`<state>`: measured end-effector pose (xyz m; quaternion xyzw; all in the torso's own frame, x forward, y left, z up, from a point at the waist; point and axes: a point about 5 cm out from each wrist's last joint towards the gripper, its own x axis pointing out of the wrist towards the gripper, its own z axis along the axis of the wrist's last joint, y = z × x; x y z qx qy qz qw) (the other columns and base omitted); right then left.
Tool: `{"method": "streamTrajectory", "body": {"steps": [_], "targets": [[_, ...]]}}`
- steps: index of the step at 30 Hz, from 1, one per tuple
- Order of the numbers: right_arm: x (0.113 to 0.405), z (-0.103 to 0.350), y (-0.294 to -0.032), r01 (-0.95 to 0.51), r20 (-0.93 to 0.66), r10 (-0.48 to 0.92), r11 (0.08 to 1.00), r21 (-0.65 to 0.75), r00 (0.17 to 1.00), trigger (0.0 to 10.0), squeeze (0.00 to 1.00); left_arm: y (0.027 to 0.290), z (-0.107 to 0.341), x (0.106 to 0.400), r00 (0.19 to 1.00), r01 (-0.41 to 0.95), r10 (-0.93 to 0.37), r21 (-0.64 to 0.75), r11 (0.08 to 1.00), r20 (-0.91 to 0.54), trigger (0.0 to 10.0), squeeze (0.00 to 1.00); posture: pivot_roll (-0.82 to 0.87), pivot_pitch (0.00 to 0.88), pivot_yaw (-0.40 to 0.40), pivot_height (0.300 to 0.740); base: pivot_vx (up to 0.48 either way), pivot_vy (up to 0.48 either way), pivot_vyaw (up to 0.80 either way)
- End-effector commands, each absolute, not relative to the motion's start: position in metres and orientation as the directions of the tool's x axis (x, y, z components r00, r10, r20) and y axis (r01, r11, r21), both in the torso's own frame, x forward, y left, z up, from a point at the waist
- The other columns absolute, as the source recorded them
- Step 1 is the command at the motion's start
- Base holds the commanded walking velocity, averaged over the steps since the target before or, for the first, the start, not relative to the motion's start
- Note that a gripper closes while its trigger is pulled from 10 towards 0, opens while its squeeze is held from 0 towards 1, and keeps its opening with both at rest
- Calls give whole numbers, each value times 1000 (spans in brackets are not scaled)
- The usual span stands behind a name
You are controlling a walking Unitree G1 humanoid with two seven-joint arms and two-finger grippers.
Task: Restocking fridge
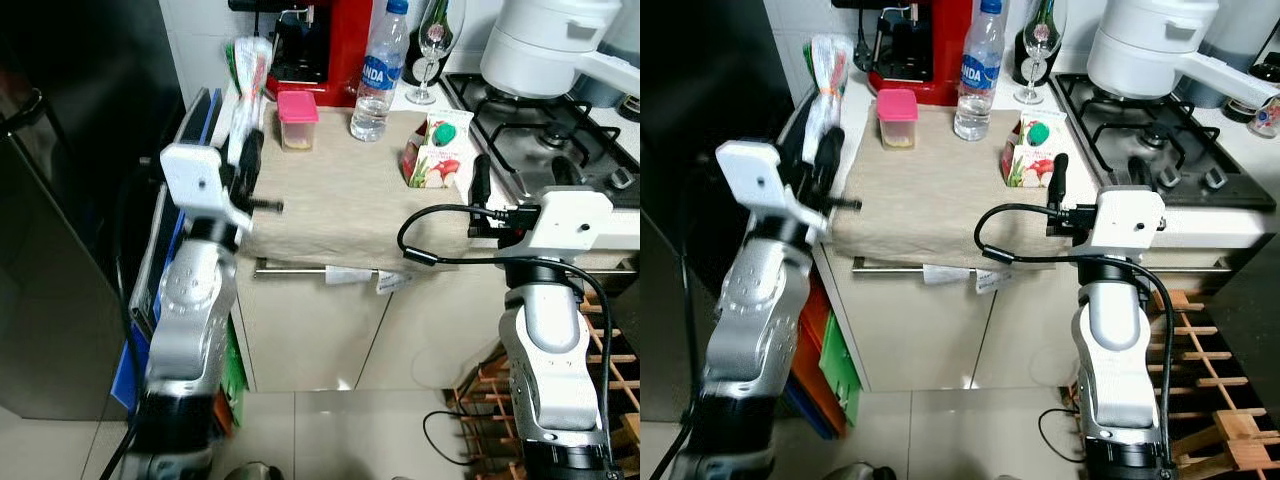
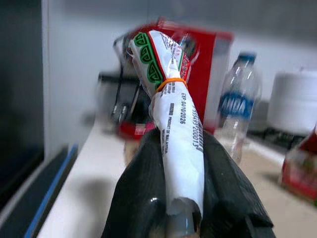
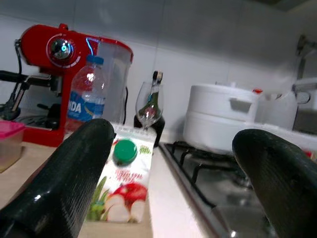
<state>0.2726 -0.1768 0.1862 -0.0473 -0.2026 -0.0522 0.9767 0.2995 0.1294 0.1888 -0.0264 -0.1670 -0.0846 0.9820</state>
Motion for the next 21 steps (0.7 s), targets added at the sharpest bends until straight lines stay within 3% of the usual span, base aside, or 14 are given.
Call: {"method": "streamTrajectory", "body": {"steps": [1, 6, 21], "targets": [[273, 178, -176, 103, 371, -75, 993, -56, 926, 10000, 86, 122, 206, 297, 906, 182, -168, 0, 983, 388, 10000, 0, -77, 0, -26, 740, 0, 0, 0], [280, 179, -169, 70, 373, -55, 997, -26, 926, 10000, 86, 124, 206, 299, 914, 173, -159, -5, 985, 373, 10000, 0, -79, 0, -21, 740, 0, 0, 0], [282, 178, -169, 33, 357, -20, 999, -30, 934, 10000, 82, 115, 204, 304, 924, 165, -146, -22, 986, 353, 10000, 0, -106, 0, -18, 740, -315, 0, 0]]}}
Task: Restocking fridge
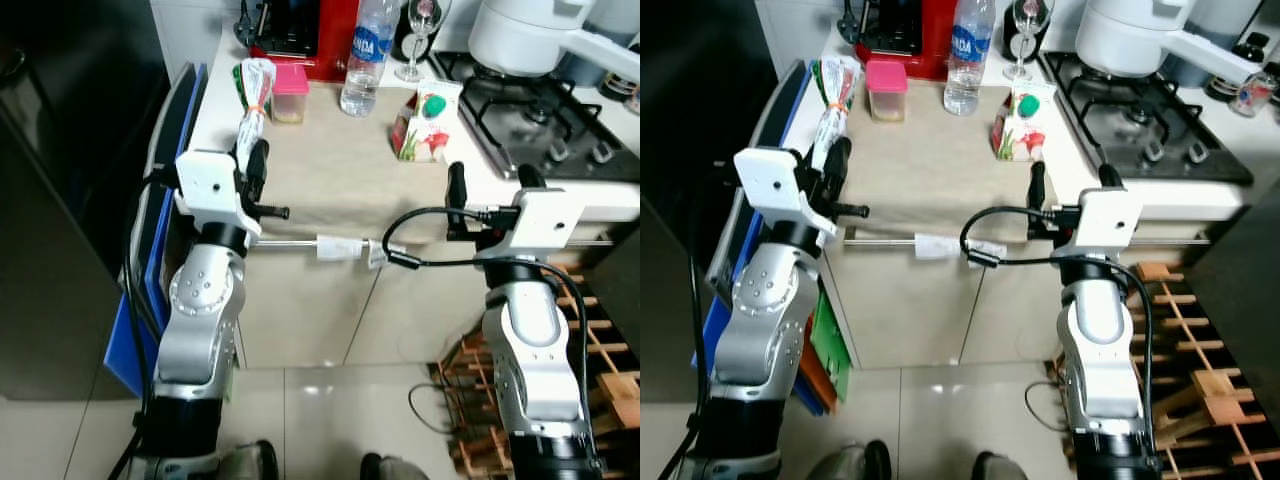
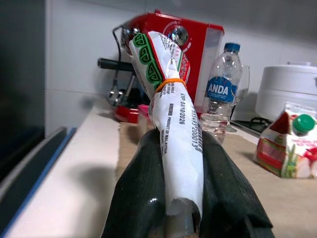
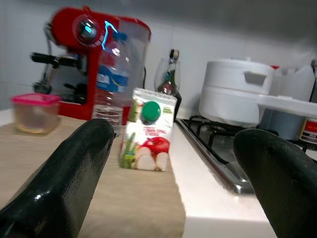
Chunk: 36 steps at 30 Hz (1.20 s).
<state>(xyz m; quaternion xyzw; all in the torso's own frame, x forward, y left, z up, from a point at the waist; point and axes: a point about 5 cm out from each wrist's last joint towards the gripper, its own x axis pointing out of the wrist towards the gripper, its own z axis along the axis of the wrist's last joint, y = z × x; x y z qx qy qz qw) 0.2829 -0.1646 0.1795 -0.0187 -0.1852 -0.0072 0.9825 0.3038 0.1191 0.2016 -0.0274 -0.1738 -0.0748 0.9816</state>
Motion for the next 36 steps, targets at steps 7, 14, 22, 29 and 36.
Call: {"method": "streamTrajectory", "body": {"steps": [7, 14, 22, 29, 36], "targets": [[282, 177, -168, 24, 352, -12, 999, -31, 936, 10000, 78, 114, 204, 305, 925, 164, -146, -22, 986, 350, 10000, 0, -107, 0, -19, 740, -333, 0, 0], [282, 176, -168, 19, 346, -6, 999, -35, 938, 10000, 82, 113, 202, 305, 929, 167, -149, -26, 986, 339, 10000, 0, -107, 0, -22, 740, -339, 0, 0], [282, 175, -168, 19, 338, -5, 999, -37, 941, 10000, 78, 112, 201, 305, 931, 171, -153, -26, 985, 332, 10000, 0, -109, 0, -22, 740, -343, 0, 0], [292, 149, -162, -53, 191, 60, 998, -40, 980, 10000, 71, 111, 162, 324, 975, 184, -184, 12, 983, 127, 10000, 0, -105, 0, -26, 740, -138, 0, 0], [309, 60, -180, -2, -259, 51, 983, 185, 964, 10000, 75, 93, 48, 324, 848, 251, -237, -35, 967, -474, 10000, 0, -78, 0, -24, 740, 0, 0, 0]]}}
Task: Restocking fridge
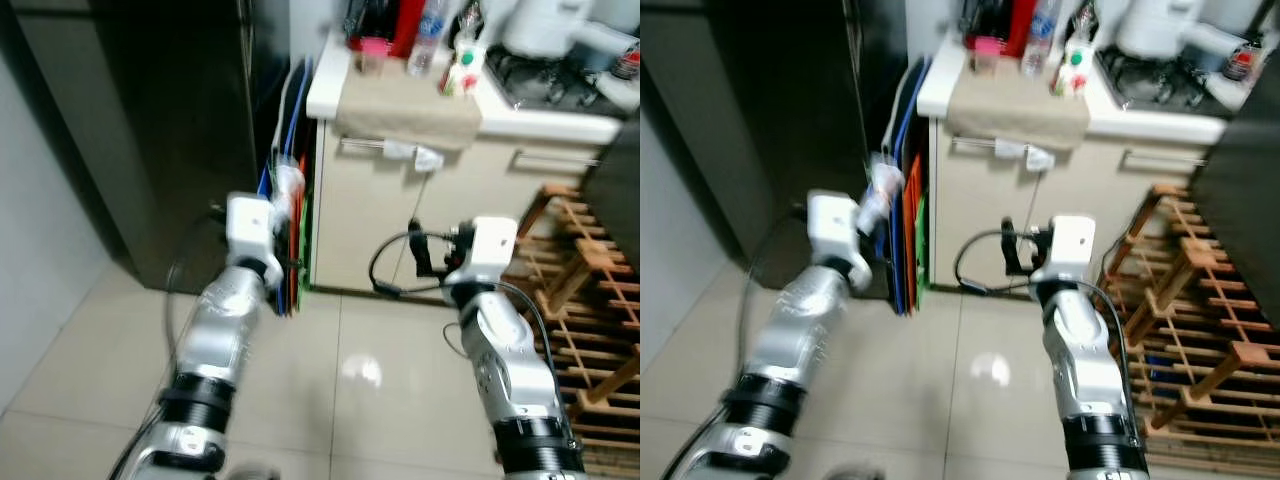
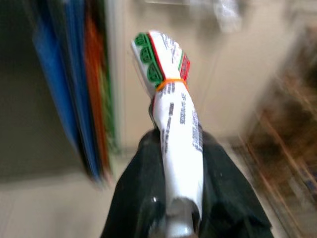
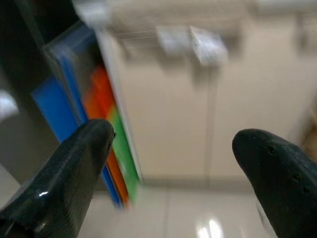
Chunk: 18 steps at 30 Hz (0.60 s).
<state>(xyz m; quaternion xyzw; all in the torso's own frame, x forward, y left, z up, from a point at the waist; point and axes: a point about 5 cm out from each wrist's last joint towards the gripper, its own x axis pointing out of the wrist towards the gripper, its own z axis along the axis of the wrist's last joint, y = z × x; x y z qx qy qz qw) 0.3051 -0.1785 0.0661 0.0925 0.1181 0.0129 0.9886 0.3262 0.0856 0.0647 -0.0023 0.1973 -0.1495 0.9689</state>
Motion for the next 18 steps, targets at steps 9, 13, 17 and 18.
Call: {"method": "streamTrajectory", "body": {"steps": [9, 13, 17, 18], "targets": [[284, -12, -136, -209, -634, 282, 959, 189, 720, 10000, 71, 127, -44, 255, 536, 10, -17, -14, 1000, -844, 10000, 0, -76, 0, -23, 740, 0, 0, 0], [266, -33, -132, -231, -731, 269, 960, 156, 627, 10000, 67, 143, -64, 227, 408, -125, 56, 5, 992, -911, 10000, 0, -95, 0, -21, 740, 0, 0, 0], [229, -62, -136, -396, -857, 231, 917, 34, 461, 10000, 67, 141, -75, 206, 315, -76, 76, 55, 996, -946, 10000, 0, -89, 0, -22, 740, 0, 0, 0], [227, -63, -137, -408, -862, 229, 913, 28, 453, 10000, 67, 136, -76, 204, 306, -77, 48, 25, 997, -951, 10000, 0, -82, 0, -32, 740, 0, 0, 0]]}}
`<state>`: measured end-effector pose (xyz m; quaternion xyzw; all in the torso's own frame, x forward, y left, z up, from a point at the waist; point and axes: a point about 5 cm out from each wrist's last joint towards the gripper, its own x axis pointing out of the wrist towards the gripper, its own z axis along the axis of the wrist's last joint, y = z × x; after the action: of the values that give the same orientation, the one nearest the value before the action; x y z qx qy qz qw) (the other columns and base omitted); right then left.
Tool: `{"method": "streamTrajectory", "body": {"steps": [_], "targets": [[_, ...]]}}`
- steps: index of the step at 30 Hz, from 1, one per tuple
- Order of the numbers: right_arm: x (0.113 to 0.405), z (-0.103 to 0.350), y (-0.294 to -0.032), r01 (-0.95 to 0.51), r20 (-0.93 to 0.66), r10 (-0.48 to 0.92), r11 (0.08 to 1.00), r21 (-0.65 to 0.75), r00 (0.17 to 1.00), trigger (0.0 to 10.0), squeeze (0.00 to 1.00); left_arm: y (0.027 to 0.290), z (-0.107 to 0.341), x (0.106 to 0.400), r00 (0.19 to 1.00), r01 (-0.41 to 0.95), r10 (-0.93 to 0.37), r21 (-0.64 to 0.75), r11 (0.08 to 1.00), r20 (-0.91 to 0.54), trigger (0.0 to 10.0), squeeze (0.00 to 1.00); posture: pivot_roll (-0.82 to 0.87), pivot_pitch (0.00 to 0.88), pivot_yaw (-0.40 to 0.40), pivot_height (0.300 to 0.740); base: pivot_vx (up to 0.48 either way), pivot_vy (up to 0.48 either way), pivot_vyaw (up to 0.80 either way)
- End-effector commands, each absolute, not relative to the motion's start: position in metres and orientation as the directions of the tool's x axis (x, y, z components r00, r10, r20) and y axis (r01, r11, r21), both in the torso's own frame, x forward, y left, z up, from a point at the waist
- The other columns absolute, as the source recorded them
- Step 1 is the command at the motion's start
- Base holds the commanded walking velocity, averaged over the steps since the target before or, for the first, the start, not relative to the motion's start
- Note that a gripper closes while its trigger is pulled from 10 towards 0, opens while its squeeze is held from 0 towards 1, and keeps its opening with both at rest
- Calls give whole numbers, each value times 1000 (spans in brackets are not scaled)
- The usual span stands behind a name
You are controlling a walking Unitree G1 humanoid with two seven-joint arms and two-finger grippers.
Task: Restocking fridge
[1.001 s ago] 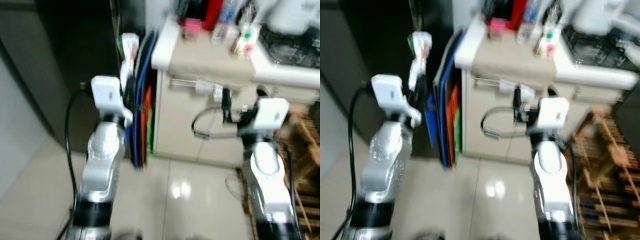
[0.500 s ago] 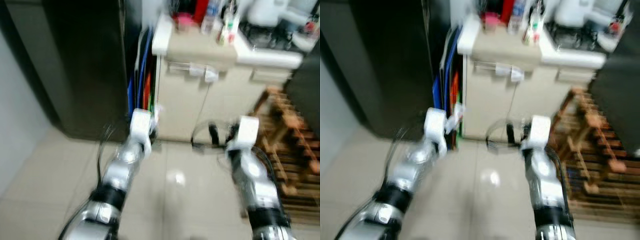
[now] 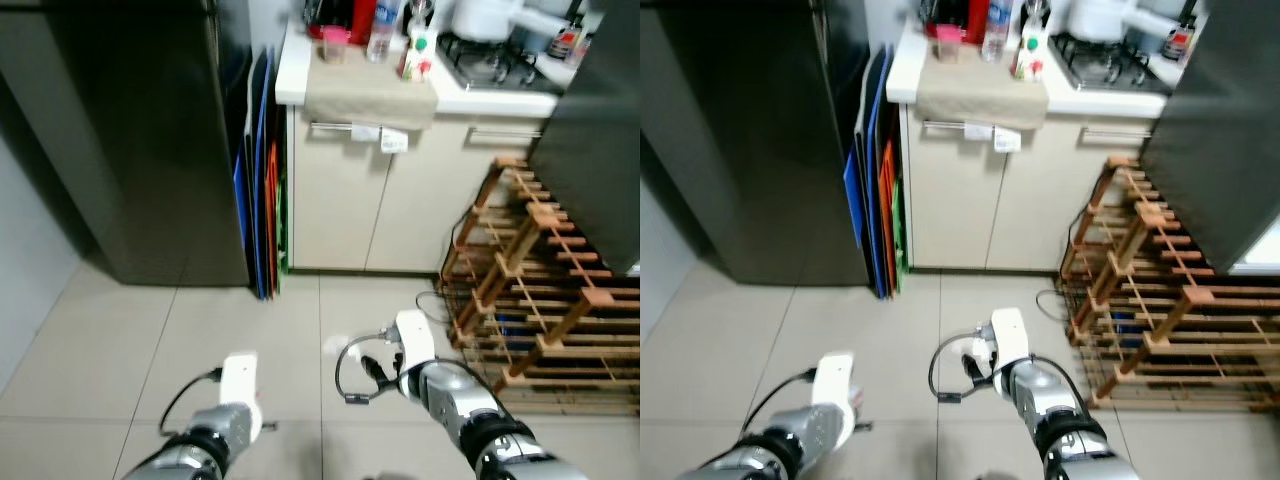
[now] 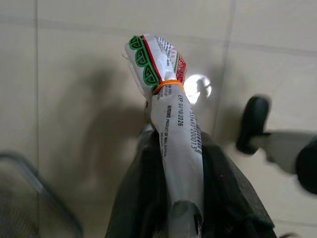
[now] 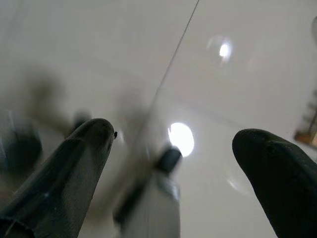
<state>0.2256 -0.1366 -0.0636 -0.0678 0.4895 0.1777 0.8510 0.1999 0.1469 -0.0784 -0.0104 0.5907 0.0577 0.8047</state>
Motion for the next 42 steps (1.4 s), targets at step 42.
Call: {"method": "streamTrajectory", "body": {"steps": [42], "targets": [[233, -60, -143, -266, -803, 168, 964, 12, 572, 10000, 184, 161, -74, 210, 392, 71, 115, 154, 985, -913, 10000, 0, 16, 0, -19, 740, 0, 0, 585]]}}
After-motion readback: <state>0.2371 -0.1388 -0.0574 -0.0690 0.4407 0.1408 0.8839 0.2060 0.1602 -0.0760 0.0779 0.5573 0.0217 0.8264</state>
